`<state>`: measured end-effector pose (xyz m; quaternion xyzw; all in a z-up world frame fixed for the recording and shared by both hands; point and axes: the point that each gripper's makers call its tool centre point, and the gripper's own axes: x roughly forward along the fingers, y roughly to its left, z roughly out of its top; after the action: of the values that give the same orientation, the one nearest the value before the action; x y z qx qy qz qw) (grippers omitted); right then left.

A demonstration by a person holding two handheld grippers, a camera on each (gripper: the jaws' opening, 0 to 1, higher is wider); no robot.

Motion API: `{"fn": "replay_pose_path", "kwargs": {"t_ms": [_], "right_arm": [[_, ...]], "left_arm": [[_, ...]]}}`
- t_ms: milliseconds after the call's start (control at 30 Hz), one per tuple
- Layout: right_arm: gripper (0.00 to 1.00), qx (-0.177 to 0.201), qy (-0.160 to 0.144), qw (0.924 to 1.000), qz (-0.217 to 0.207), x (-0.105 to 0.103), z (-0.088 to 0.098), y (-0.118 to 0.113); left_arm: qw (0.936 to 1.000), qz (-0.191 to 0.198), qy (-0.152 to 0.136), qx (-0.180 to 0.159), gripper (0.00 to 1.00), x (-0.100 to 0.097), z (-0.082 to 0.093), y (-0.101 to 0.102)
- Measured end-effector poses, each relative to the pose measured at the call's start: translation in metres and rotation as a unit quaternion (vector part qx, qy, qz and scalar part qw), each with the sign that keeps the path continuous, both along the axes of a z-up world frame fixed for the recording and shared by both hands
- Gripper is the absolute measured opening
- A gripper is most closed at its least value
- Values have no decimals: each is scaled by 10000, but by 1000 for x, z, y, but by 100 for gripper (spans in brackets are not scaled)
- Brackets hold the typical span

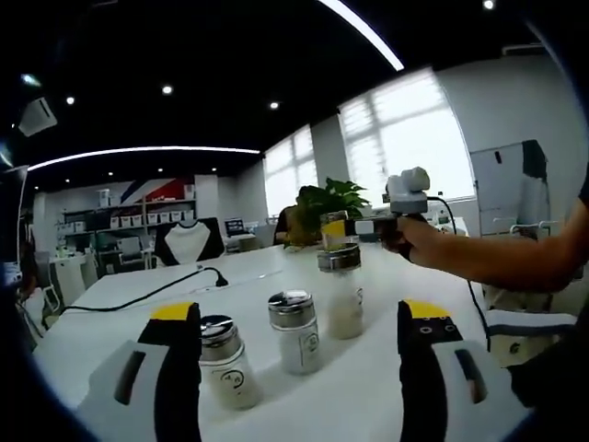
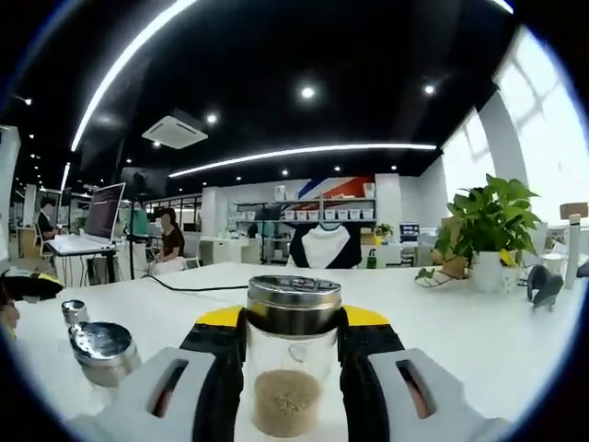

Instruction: Rotate the seasoning bottle until the label or dispensing opening points toward the visible target arrow and the bottle remains upright within the marked orientation range

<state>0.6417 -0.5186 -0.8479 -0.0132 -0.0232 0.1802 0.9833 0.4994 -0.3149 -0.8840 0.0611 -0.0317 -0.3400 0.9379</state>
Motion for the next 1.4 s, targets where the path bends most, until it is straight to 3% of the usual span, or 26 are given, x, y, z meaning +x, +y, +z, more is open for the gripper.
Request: {"fn": "replay_pose_path", "kwargs": {"t_ms": [167,333,467,733,867,1033,1133,1233,1300,1400], "right_arm": [[37,-11,4,10000,-15,-24,-6,2],[37,10,30,9999,113,-48,-11,7],[37,-47,36,9997,219,-64,-16,13],[37,16,-90,9978,653,-92,-9,23],[37,-64,-195,9955,921,-108,-1,30],[37,399,-275,9852,1645,-133,14,44],[37,743,-325,9721,2201,-147,17,54],[37,694,-416,9580,2752,-162,17,71],[37,811,-318,9520,2935,-167,17,80],[37,865,-355,9501,2977,-169,19,86]], "left_arm": [[9996,-174,-201,-40,85,-4,3,-7],[9990,-390,-229,33,72,-10,1,-13],[9985,-472,-266,-24,69,-12,2,-15],[9931,-1138,-177,-220,45,-28,-1,-38],[9895,-1345,62,-531,42,-33,-1,-46],[9875,-1425,187,-651,43,-35,0,-49],[9857,-1502,278,-710,44,-37,0,-49],[9860,-1493,283,-682,43,-37,-1,-50],[9853,-1512,367,-699,40,-37,-4,-52],[9804,-1733,458,-823,35,-43,-4,-57]]}}
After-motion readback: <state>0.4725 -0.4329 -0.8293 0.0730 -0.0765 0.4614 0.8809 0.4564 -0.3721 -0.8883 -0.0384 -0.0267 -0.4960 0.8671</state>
